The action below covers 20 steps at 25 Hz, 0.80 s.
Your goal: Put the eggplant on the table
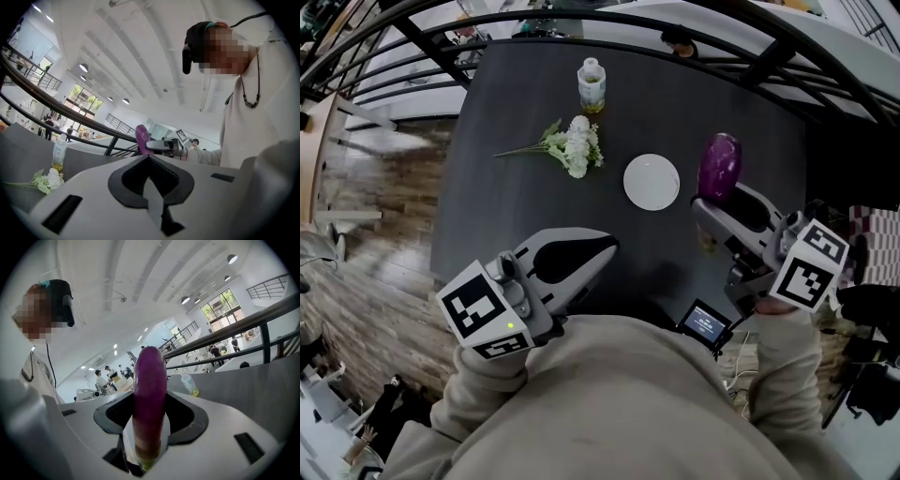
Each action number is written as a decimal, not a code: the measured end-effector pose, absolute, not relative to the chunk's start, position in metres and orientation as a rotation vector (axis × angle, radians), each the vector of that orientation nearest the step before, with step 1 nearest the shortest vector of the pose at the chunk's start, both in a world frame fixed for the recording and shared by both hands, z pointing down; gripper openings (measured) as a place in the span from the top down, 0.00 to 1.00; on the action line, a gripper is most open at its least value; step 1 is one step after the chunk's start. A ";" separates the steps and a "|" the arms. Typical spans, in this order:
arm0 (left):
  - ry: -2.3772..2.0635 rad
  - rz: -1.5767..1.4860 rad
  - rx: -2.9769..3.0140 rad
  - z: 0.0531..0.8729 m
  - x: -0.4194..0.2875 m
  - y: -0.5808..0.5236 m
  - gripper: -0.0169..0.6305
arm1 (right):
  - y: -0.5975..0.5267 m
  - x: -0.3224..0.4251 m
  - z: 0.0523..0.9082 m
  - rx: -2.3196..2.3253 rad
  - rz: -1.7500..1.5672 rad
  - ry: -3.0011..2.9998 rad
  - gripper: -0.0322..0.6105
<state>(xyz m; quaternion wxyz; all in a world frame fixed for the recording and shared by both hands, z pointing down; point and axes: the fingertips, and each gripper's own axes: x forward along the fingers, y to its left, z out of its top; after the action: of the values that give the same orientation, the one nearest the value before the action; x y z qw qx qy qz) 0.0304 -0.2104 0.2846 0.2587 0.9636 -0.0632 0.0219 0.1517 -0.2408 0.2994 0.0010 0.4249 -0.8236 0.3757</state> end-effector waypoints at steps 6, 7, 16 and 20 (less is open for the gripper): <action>-0.224 0.061 2.589 0.292 0.020 -0.215 0.96 | -0.252 0.145 0.315 1.298 1.201 -2.566 0.61; -0.230 0.060 2.585 0.294 0.019 -0.216 0.96 | -0.254 0.145 0.318 1.295 1.206 -2.560 0.61; -0.300 0.066 2.532 0.305 0.005 -0.212 0.96 | -0.268 0.139 0.353 1.231 1.316 -2.519 0.61; -0.338 0.069 2.512 0.313 -0.003 -0.214 0.96 | -0.279 0.135 0.367 1.202 1.344 -2.510 0.61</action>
<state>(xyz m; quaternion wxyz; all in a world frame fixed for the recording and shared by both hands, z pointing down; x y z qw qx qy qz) -0.0031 -0.2143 0.3126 0.2984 0.9456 -0.1271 0.0260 0.1351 -0.2793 0.3668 0.0256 0.3889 -0.8119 0.4346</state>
